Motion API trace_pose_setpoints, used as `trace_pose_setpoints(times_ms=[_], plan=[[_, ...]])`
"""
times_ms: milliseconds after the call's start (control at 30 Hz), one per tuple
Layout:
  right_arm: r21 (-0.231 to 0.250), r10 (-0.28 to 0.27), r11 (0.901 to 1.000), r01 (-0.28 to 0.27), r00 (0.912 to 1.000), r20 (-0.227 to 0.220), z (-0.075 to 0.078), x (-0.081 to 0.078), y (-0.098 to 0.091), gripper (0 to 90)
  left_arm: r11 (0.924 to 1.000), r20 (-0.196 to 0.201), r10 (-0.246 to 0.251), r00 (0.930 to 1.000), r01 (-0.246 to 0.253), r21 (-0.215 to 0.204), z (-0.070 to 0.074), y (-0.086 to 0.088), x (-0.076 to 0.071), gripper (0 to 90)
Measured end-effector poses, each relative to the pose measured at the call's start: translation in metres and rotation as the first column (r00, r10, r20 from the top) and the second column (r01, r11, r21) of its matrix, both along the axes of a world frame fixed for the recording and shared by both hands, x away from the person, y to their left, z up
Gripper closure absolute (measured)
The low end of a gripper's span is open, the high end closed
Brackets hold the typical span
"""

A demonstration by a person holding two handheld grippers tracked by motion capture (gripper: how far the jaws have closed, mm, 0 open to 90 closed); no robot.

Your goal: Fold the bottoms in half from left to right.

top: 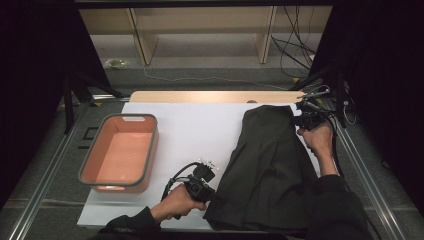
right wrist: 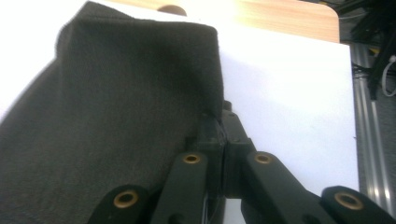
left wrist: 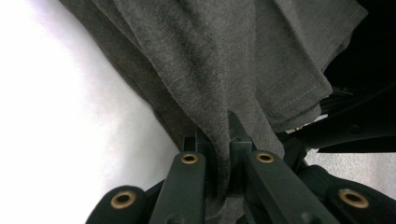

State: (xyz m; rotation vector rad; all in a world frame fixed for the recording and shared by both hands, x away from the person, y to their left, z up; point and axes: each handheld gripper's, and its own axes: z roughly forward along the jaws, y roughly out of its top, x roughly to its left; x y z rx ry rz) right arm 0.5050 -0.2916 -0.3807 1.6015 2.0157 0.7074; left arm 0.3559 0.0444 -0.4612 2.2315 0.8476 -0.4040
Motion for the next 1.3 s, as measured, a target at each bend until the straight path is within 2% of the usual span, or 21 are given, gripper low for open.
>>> trace_pose_setpoints(times_ms=[167,267,300,333,367,400,433,467,500,567,600,667,700,733,800,833,867,1067,1133,1167,1300], plan=[[0.000,-0.021,0.9998,0.021,0.9996,-0.020,-0.010,0.002,-0.004,89.2,0.9999,-0.013,-0.009,0.9999,0.009,0.010,-0.004,-0.005,-0.002,85.8],[0.006,-0.028,0.9996,0.028,0.9993,-0.026,-0.013,0.002,-0.005,87.1,0.9994,-0.025,-0.014,0.9996,0.015,0.031,-0.005,-0.005,-0.001,70.3],[0.001,-0.041,0.9991,0.041,0.9988,-0.026,-0.015,0.001,-0.005,84.2,0.9980,0.015,-0.009,0.9998,0.008,0.062,-0.002,-0.004,-0.001,65.7],[0.001,-0.041,0.9991,0.041,0.9988,-0.026,-0.015,0.001,-0.005,84.2,0.9980,0.015,-0.009,0.9998,0.008,0.062,-0.002,-0.004,-0.001,61.1],[0.004,-0.048,0.9988,0.048,0.9986,-0.023,-0.015,-0.001,-0.008,83.0,0.9964,0.068,0.031,0.9972,-0.036,0.077,0.006,0.000,0.001,54.2],[0.004,-0.048,0.9988,0.048,0.9986,-0.023,-0.015,-0.001,-0.008,83.0,0.9964,0.068,0.031,0.9972,-0.036,0.077,0.006,0.000,0.001,48.0],[0.025,-0.049,0.9984,0.050,0.9984,-0.026,-0.014,-0.004,-0.011,76.1,0.9930,0.134,0.068,0.9887,-0.080,0.087,0.015,0.008,0.006,44.6],[0.025,-0.049,0.9984,0.050,0.9984,-0.026,-0.014,-0.004,-0.011,76.1,0.9930,0.134,0.068,0.9887,-0.080,0.087,0.015,0.008,0.006,41.4],[0.039,-0.039,0.9984,0.040,0.9988,-0.031,-0.012,-0.008,-0.012,73.5,0.9891,0.145,0.128,0.9811,-0.137,0.054,0.022,0.017,0.013,39.5],[0.046,-0.022,0.9987,0.023,0.9994,-0.027,-0.012,-0.012,-0.011,71.6,0.9863,0.157,0.158,0.9748,-0.164,0.022,0.027,0.023,0.018,41.8],[0.046,-0.022,0.9987,0.023,0.9994,-0.027,-0.012,-0.012,-0.011,71.6,0.9863,0.157,0.158,0.9748,-0.164,0.022,0.027,0.023,0.018,46.0],[0.064,-0.004,0.9979,0.006,0.9996,-0.028,-0.012,-0.021,-0.009,71.2,0.9865,0.153,0.164,0.9746,-0.162,-0.025,0.027,0.023,0.020,55.3],[0.064,-0.004,0.9979,0.006,0.9996,-0.028,-0.012,-0.021,-0.009,71.2,0.9865,0.153,0.164,0.9746,-0.162,-0.025,0.027,0.023,0.020,60.7],[0.067,0.004,0.9977,-0.002,0.9995,-0.032,-0.013,-0.024,-0.008,71.1,0.9874,0.147,0.158,0.9763,-0.156,-0.026,0.026,0.020,0.019,60.7],[0.071,0.018,0.9974,-0.015,0.9990,-0.040,-0.016,-0.031,-0.007,71.6,0.9914,0.131,0.131,0.9827,-0.130,-0.012,0.020,0.013,0.018,72.9],[0.072,0.035,0.9969,-0.032,0.9982,-0.049,-0.020,-0.039,-0.004,72.3,0.9936,0.126,0.111,0.9857,-0.113,0.004,0.015,0.005,0.016,83.3],[0.076,0.041,0.9964,-0.037,0.9978,-0.051,-0.022,-0.043,-0.003,72.9,0.9949,0.127,0.096,0.9872,-0.099,0.017,0.012,0.002,0.015,85.6],[0.094,0.068,0.9936,-0.062,0.9957,-0.063,-0.032,-0.064,0.000,74.6,0.9963,0.114,0.056,0.9919,-0.063,0.059,-0.001,-0.015,0.013,87.9],[0.081,0.082,0.9939,-0.076,0.9940,-0.072,-0.035,-0.070,0.001,75.0,0.9962,0.101,0.048,0.9938,-0.054,0.068,-0.008,-0.022,0.012,88.2],[0.082,0.093,0.9928,-0.087,0.9930,-0.073,-0.036,-0.077,0.003,76.0,0.9949,0.104,0.038,0.9939,-0.047,0.089,-0.014,-0.029,0.011,88.3],[0.062,0.121,0.9914,-0.115,0.9878,-0.098,-0.044,-0.086,0.009,76.5,0.9948,0.092,0.035,0.9951,-0.043,0.092,-0.019,-0.031,0.011,88.3]])
